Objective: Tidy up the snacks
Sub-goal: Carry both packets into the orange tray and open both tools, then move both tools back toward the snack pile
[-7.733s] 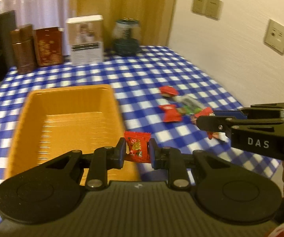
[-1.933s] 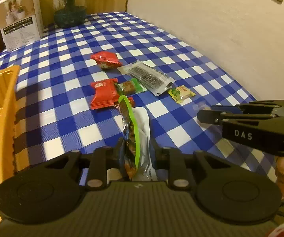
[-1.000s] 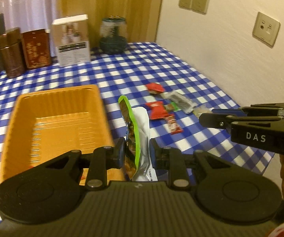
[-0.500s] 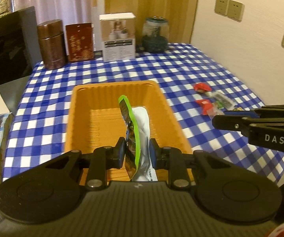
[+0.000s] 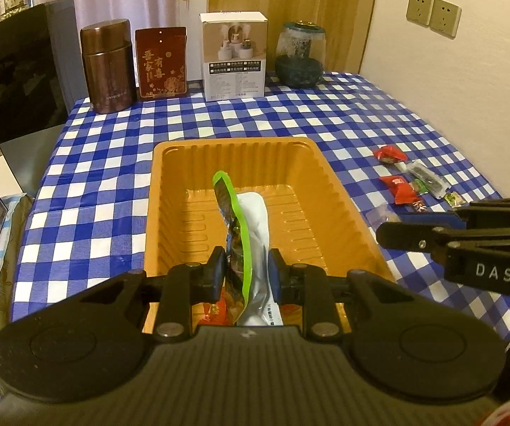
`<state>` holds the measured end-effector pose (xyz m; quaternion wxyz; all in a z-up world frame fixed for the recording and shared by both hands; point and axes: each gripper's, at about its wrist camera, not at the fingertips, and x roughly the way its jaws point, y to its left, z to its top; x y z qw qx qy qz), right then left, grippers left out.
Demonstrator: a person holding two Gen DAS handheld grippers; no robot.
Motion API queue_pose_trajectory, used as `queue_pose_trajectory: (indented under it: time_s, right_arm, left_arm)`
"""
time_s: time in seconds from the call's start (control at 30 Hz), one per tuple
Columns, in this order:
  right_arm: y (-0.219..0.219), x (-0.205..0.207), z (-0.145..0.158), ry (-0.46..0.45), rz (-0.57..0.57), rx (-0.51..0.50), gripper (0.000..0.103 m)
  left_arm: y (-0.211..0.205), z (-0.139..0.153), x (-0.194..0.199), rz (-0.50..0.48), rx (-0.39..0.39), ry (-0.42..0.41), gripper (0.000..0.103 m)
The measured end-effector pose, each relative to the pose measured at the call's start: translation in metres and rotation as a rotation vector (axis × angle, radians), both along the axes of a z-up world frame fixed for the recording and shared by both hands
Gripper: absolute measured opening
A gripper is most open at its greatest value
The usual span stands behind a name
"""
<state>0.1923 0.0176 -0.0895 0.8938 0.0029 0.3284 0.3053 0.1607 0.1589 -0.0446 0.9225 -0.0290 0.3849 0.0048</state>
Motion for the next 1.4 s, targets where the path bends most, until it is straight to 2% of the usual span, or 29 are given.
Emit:
queue_pose_trajectory:
  time_s: [0.4,0.47,0.93,1.1,1.17,1.2,1.23,1.3,1.4]
  right_arm:
    - [0.009,0.012,-0.015,0.032,0.003,-0.009,0.022]
    - [0.009,0.013,-0.017,0.035,0.002,-0.010,0.022]
    - [0.011,0.013,-0.019,0.037,0.007,-0.007,0.022]
    - [0.011,0.014,-0.019,0.035,0.000,0.022,0.022]
    - [0.008,0.018,-0.020,0.053,-0.012,0.053,0.024]
    - [0.005,0.019,-0.020,0.062,-0.019,0.071,0.029]
    - [0.002,0.020,-0.020,0.067,-0.028,0.087,0.041]
    - [-0.002,0.021,-0.018,0.060,-0.044,0.099,0.051]
    - [-0.009,0.021,-0.015,0.056,-0.060,0.096,0.051]
  left_arm:
    - [-0.001,-0.024,0.018,-0.014,0.007,0.031,0.023]
    - [0.002,-0.027,0.019,-0.004,0.006,0.035,0.028]
    - [0.017,-0.019,0.004,0.052,-0.008,0.012,0.028]
    - [0.018,-0.018,0.002,0.054,-0.009,0.011,0.028]
    - [0.019,-0.019,0.002,0.059,-0.011,0.011,0.028]
    - [0.020,-0.018,0.002,0.061,-0.013,0.011,0.028]
    - [0.021,-0.019,0.001,0.063,-0.015,0.011,0.028]
    - [0.020,-0.019,0.000,0.066,-0.015,0.011,0.028]
    - [0.020,-0.019,-0.001,0.067,-0.017,0.011,0.028]
